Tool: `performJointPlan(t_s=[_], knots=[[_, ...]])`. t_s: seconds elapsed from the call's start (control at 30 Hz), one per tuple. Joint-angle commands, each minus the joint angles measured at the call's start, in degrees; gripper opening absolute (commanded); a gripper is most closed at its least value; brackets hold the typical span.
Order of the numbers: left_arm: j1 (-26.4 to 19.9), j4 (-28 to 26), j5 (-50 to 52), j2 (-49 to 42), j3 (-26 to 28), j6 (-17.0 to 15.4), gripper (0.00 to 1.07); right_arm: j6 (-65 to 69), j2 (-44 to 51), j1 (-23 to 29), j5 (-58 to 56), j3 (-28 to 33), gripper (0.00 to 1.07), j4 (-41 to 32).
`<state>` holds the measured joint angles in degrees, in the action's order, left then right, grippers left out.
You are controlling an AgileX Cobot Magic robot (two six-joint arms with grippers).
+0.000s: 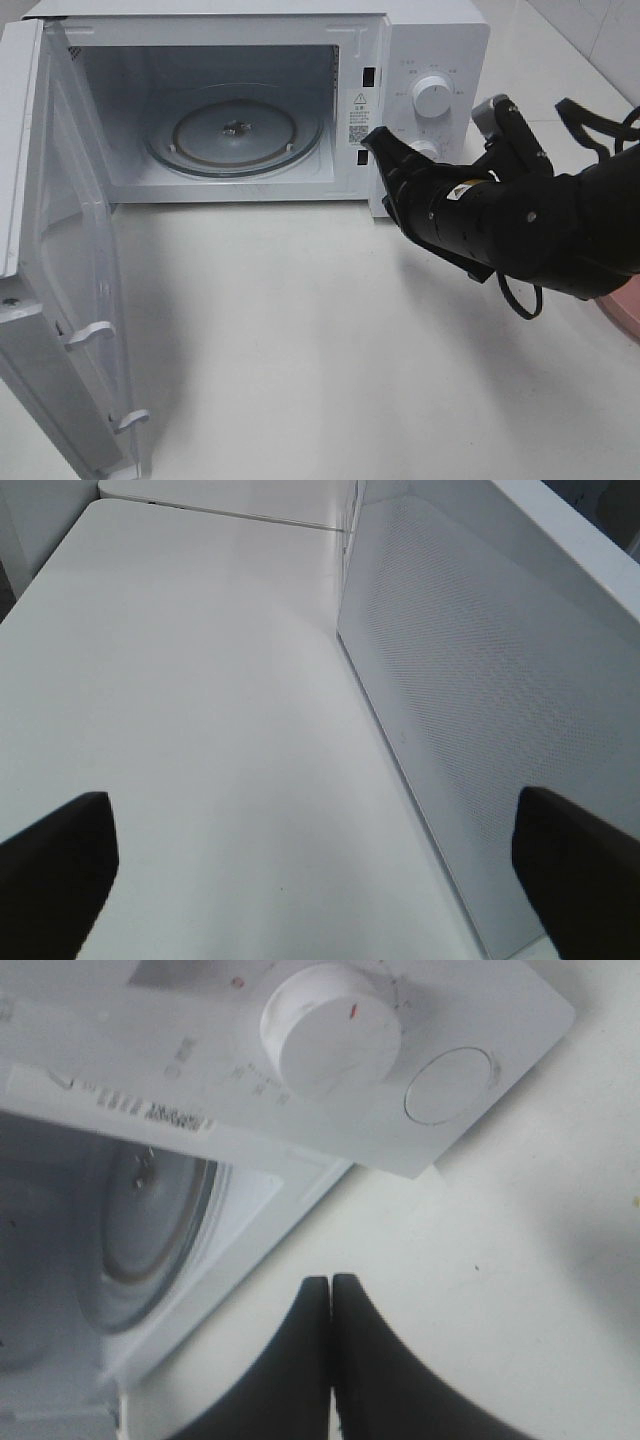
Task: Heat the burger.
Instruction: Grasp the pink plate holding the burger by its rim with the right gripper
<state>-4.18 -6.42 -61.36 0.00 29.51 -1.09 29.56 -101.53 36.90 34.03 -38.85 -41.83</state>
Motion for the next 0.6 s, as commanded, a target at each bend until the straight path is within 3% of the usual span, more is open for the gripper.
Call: performJointPlan(t_s=[0.03,0.07,0.27,0.33,0.53,0.6], knots=[[0.3,-0.1,0.2,0.0,0.0,0.1,1.02,-14.7,2.8,-0.2,-7.8,0.1,0.01,0.6],[0.3,-0.1,0.2,0.0,0.0,0.1,1.02,-20.8,4.2,-0.3,-11.6,0.1,0.02,0.6],[0.3,-0.1,0.2,0.0,0.0,0.1,1.02,-29.0,7.0,-2.3,-20.2,0.1,0.03,0.6],[0.3,-0.1,0.2,0.0,0.0,0.1,1.02,-36.7,9.9,-5.6,-28.5,0.1,0.04,0.7],[0.3,-0.1,0.2,0.0,0.0,0.1,1.02,-40.9,12.4,-8.5,-36.0,0.1,0.05,1.4],[0.3,-0.1,0.2,0.0,0.0,0.1,1.02,-41.3,14.7,-11.0,-42.8,0.1,0.06,6.5]])
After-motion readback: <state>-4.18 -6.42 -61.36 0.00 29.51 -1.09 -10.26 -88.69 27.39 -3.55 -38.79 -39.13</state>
